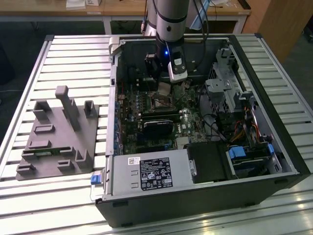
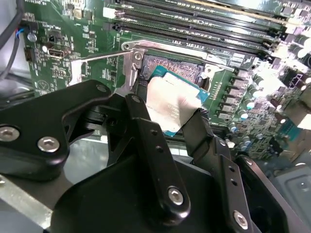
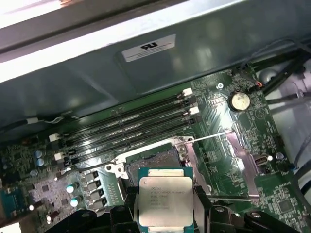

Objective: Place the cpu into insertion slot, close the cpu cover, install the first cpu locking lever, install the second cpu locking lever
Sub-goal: 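Place the cpu into insertion slot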

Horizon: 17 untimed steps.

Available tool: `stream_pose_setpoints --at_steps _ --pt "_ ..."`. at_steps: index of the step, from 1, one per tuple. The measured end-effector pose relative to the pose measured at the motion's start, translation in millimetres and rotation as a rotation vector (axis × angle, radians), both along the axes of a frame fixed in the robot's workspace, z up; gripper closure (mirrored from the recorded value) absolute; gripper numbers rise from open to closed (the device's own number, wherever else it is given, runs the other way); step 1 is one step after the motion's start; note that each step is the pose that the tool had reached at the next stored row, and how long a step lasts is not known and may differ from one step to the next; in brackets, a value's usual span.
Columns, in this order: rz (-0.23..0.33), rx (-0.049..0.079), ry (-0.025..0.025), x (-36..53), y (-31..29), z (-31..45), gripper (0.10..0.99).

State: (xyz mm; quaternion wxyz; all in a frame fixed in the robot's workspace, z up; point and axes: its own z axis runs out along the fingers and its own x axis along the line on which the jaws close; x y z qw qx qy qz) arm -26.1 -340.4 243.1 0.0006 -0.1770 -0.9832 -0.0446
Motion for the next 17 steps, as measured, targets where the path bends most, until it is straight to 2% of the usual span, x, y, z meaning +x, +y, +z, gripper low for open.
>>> stream_pose_setpoints --at_steps 17 --pt "-0.162 -0.005 -0.0014 0.1 0.0 -1.7 0.549"
